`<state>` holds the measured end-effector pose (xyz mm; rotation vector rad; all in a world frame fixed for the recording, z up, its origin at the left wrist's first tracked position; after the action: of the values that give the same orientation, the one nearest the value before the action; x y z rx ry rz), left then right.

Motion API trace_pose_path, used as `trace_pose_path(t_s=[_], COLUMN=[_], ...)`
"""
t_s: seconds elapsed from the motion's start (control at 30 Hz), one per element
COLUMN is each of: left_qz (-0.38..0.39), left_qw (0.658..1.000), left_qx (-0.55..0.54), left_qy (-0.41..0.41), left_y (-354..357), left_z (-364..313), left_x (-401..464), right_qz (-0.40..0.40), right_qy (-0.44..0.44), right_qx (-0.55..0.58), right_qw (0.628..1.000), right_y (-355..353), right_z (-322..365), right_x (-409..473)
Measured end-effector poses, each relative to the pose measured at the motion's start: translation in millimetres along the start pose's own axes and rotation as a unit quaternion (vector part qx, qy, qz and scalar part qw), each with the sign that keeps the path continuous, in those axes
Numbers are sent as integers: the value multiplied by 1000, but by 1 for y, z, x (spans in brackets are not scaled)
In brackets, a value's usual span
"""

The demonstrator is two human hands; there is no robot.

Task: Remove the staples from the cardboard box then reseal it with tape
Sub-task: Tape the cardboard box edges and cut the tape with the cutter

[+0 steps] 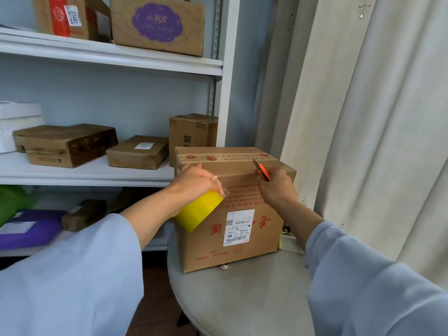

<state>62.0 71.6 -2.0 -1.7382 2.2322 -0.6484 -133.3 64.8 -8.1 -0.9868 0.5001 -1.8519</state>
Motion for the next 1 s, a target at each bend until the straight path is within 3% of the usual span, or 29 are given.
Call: trace_pose_path(t_s=[0.1,0.17,0.23,0.37,0.43,0.63,0.8,0.9,1.0], left_qz=[-69,-105,-73,33,30,-10,36,12,11], left_qw=[979,970,978,997,990,973,945,964,978], left_qx=[-190,-215,-185,63,138,214,306,250,188], left_qy=[-25,-49,-59,-37,-11,84,106,91,85], left_y=[-25,-48,-59,-36,-31,-41,-36,-22,-11], left_z=[12,24,28,29,30,6,4,7,5], left_x=[-1,2,6,1,1,-8,3,4,1], right_qz=[-10,-24,-48,-43,-15,35,-73,-53,7], right_qy=[14,21,19,-4,-14,17,12,27,19], right_qx=[-2,15,30,34,68,174,135,121,179], right_qw=[1000,999,998,998,998,984,988,991,984], right_y=[-4,-6,-4,13,23,26,17,23,24], right_z=[-9,-8,-2,12,14,7,7,6,5], right_x=[4,8,10,7,12,21,9,9,19])
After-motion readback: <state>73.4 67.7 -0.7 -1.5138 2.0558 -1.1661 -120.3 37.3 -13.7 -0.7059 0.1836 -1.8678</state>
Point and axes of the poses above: each hand's wrist, its own x-axis towards the middle knuckle, its own y-axis out of the palm, z = x × y, the point moved 8 cm from there along x, towards the middle knuckle, and after that the axes turned 9 degrees about -y, right-handed, at the moved point
